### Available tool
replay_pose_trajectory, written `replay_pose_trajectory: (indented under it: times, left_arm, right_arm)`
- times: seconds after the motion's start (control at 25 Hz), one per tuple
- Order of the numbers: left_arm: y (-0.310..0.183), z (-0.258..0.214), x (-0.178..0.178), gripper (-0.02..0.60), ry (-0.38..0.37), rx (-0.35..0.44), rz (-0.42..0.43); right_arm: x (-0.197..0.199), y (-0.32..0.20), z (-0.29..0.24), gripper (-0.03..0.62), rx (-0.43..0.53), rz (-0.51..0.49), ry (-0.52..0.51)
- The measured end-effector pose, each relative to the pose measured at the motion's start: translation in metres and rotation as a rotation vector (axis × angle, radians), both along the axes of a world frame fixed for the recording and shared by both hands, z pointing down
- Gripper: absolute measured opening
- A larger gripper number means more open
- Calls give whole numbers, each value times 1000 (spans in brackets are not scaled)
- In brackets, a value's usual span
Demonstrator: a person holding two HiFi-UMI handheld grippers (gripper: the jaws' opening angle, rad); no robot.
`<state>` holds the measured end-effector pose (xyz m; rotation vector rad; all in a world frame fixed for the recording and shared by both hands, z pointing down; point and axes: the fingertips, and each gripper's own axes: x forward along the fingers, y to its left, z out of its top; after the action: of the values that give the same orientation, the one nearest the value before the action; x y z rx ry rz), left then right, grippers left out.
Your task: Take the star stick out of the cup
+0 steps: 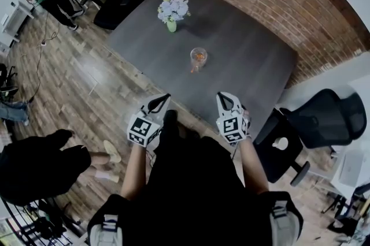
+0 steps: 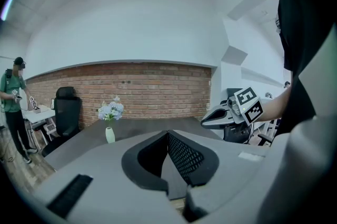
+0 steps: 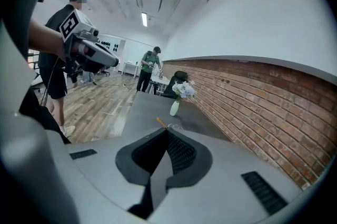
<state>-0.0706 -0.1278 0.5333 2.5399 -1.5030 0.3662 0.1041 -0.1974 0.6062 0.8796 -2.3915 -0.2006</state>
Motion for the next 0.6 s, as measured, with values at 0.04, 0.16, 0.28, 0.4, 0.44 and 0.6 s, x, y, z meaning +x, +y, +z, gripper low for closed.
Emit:
replay_pose_trajectory:
  times: [0.04,0.16,0.28,0.4,0.44,0.6]
  left_arm:
    - [-5,1,-2,3,0,1,7]
    - [-22,4,-7,3,-1,1,37]
    - [-41,1,-18,3,-5,8,64]
    - [-61,-5,-34,3,-3,17,80]
    - [-67,-7,-39,3,-4,20,84]
    - [-90,-13,-63,3,-7,30,97]
  right_arm:
    - [0,-3,2,0,-4,12,3]
    - [0,-15,8,0,-14,45,10]
    - [-8,-29,8,0,-22,76,16]
    - [-23,-43,5,0,-20,90,14]
    - [-27,-48,5,0,-26,100,14]
    - [-53,-65,2,0,-16,99,18]
